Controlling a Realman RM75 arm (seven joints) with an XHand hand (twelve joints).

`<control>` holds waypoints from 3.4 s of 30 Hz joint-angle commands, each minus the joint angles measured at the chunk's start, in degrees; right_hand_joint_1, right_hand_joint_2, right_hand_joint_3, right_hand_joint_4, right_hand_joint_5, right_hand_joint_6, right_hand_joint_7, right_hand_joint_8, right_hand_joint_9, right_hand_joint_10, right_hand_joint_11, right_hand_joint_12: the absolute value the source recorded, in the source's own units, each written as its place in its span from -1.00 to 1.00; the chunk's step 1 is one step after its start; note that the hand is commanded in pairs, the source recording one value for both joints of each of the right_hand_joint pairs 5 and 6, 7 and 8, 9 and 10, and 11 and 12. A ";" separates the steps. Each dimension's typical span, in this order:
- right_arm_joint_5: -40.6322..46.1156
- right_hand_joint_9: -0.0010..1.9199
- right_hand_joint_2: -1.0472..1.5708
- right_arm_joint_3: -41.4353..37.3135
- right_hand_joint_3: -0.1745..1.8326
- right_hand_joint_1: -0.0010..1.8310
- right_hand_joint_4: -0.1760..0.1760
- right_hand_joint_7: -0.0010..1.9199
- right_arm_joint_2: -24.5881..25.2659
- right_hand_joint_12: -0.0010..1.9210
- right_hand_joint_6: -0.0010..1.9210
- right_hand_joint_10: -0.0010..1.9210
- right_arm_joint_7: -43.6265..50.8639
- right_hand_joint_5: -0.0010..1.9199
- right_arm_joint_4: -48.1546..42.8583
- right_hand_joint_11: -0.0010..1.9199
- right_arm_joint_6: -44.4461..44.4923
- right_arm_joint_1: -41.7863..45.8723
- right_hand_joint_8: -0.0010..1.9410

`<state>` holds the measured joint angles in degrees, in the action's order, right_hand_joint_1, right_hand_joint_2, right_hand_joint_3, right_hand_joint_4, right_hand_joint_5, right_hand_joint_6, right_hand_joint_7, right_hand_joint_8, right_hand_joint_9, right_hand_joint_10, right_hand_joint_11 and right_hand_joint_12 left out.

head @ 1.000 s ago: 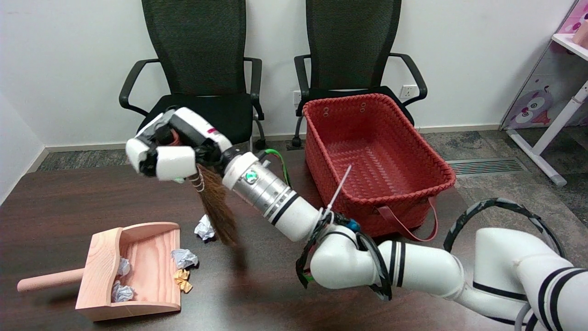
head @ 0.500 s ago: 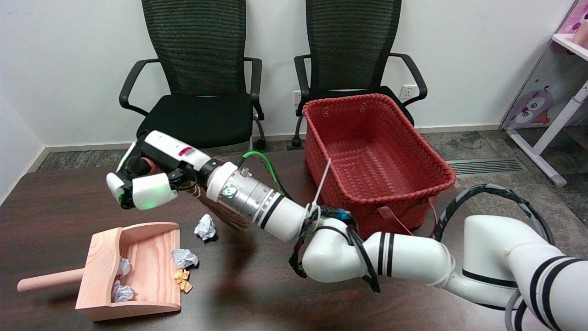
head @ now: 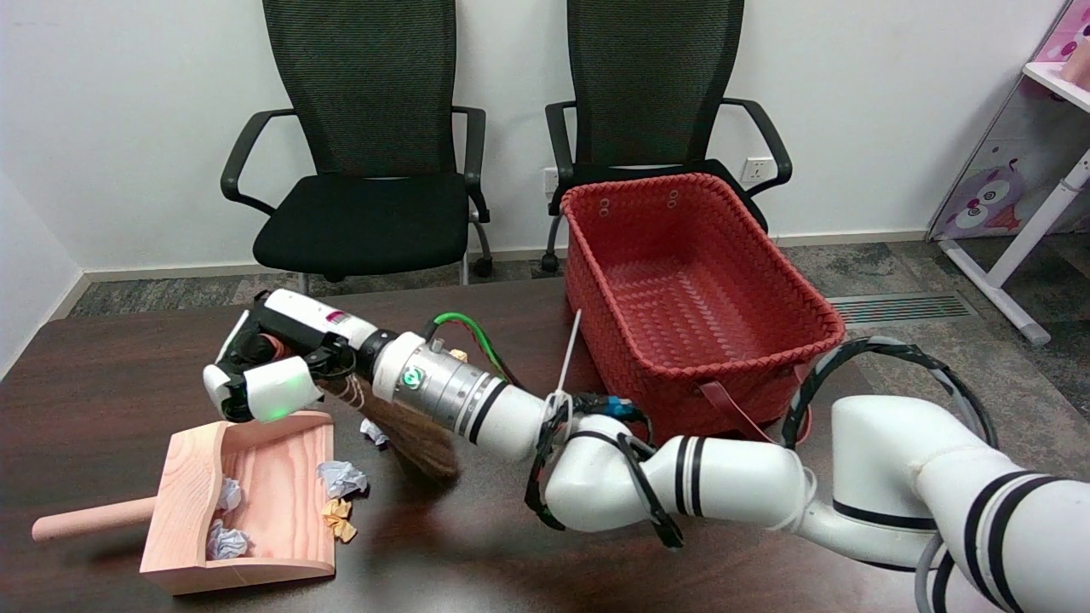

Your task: Sweep the paper ball into the dustpan.

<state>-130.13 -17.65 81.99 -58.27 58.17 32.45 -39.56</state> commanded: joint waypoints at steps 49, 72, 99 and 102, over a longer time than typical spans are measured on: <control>6.59 1.00 0.40 -1.94 0.58 -0.03 -0.05 1.00 4.04 0.82 1.00 1.00 -81.55 1.00 -4.87 0.82 38.33 3.39 0.98; -5.48 1.00 0.64 -2.12 0.58 -0.06 -0.02 1.00 -0.34 1.00 1.00 1.00 -52.83 1.00 -17.42 1.00 7.77 -11.36 0.98; -31.23 1.00 0.76 2.22 0.46 -0.03 -0.02 1.00 -2.73 1.00 1.00 1.00 -34.66 1.00 -21.31 1.00 -3.52 -23.33 0.98; -31.23 1.00 0.76 2.44 0.50 -0.03 -0.03 1.00 -3.58 1.00 1.00 1.00 -36.75 1.00 -22.49 1.00 -3.62 -23.69 0.98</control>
<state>-154.68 -17.83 81.82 -101.04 38.24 34.33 -57.05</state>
